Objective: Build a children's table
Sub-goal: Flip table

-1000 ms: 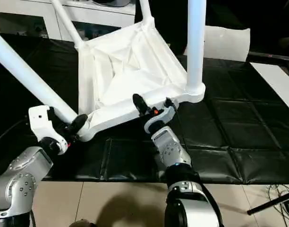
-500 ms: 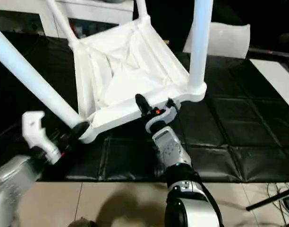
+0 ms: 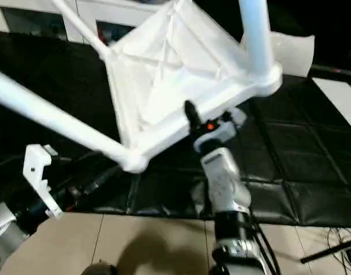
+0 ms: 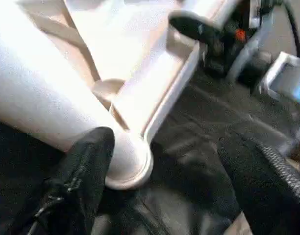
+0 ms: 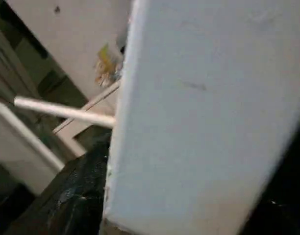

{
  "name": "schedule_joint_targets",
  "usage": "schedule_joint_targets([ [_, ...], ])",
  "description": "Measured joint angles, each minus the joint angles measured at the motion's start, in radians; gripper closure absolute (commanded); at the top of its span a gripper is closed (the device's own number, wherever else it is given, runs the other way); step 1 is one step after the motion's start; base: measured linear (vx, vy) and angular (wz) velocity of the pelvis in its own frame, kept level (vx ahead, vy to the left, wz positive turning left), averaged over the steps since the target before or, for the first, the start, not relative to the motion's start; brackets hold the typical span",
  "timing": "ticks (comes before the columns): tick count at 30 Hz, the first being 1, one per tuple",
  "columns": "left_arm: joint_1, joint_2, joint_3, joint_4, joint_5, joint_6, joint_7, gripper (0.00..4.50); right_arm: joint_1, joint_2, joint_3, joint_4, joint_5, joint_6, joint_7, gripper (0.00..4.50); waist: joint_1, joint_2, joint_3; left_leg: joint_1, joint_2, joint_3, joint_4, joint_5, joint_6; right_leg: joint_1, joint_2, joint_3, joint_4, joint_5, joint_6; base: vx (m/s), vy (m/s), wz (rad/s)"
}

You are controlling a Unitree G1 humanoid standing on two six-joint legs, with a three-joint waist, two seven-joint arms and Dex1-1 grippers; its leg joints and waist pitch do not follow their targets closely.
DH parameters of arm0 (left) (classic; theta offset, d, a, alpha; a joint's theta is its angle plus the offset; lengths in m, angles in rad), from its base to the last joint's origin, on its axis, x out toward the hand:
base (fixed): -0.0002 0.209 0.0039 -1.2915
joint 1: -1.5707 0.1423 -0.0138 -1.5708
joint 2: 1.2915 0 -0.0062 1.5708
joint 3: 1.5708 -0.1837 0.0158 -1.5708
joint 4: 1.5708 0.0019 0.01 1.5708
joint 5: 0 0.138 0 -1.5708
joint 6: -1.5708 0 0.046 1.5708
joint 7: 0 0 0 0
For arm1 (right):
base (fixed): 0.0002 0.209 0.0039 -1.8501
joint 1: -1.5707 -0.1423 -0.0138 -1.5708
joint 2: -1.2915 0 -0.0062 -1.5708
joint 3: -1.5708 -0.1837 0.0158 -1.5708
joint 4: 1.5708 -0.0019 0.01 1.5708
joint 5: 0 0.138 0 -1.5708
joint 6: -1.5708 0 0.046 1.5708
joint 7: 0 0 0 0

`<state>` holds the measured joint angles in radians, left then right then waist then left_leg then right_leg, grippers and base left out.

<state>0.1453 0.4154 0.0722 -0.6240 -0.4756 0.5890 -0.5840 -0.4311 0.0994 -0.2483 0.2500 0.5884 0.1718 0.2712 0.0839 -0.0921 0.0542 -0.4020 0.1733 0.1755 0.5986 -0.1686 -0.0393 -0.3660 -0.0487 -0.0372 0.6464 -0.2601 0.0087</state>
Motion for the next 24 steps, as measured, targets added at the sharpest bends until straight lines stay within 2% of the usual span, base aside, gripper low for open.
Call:
schedule_joint_targets([
  [5, -0.048, 0.051, -0.05, -0.002, 0.026, -0.008, -0.012, 0.28, 0.075, -0.026, 0.042, -0.172, -0.095, 0.001, -0.1, 2.45, 0.004, 0.001, 0.001, 0.0, 0.0, 0.002, -0.001, 0.005, -0.003, 0.0, -0.002, 0.0, 0.0, 0.004, 0.003, 0.0, 0.0, 0.0],
  [9, -0.094, 0.051, -0.061, -0.006, 0.06, -0.014, 0.003, 0.28, 0.074, -0.082, 0.058, -0.235, -0.2, 0.0, -0.153, 2.46, -0.002, 0.0, 0.0, 0.0, 0.0, 0.002, 0.0, 0.008, -0.005, 0.0, -0.002, 0.001, -0.001, 0.007, 0.005, 0.0, 0.0, 0.0],
  [13, -0.125, 0.049, -0.085, -0.004, 0.083, -0.01, 0.033, 0.28, 0.061, -0.117, 0.062, -0.248, -0.285, -0.006, -0.198, 2.53, -0.01, -0.001, 0.0, 0.0, 0.0, 0.003, 0.0, 0.01, -0.009, 0.0, -0.002, 0.001, 0.0, 0.007, 0.008, 0.0, 0.0, 0.0],
  [18, -0.189, 0.046, -0.109, 0.008, 0.128, -0.009, 0.075, 0.28, 0.045, -0.165, 0.096, -0.247, -0.386, -0.006, -0.256, 2.56, -0.025, -0.002, 0.0, -0.001, 0.001, 0.004, 0.0, 0.013, -0.008, 0.0, -0.002, 0.0, 0.0, 0.009, 0.008, 0.0, 0.0, 0.0],
  [21, -0.263, 0.048, -0.121, 0.011, 0.158, -0.01, 0.087, 0.28, 0.017, -0.19, 0.11, -0.216, -0.444, -0.006, -0.269, 2.57, -0.031, -0.003, 0.001, -0.001, 0.001, 0.004, 0.0, 0.013, -0.008, -0.001, -0.002, 0.001, 0.0, 0.013, 0.003, 0.0, 0.0, 0.0],
  [24, -0.327, 0.078, -0.137, 0.011, 0.199, -0.023, 0.089, 0.28, -0.013, -0.197, 0.139, -0.183, -0.484, -0.01, -0.275, 2.6, -0.044, -0.004, 0.0, -0.001, 0.001, 0.005, 0.0, 0.013, -0.007, -0.001, -0.002, 0.0, 0.0, 0.013, 0.003, 0.0, 0.0, 0.0],
])
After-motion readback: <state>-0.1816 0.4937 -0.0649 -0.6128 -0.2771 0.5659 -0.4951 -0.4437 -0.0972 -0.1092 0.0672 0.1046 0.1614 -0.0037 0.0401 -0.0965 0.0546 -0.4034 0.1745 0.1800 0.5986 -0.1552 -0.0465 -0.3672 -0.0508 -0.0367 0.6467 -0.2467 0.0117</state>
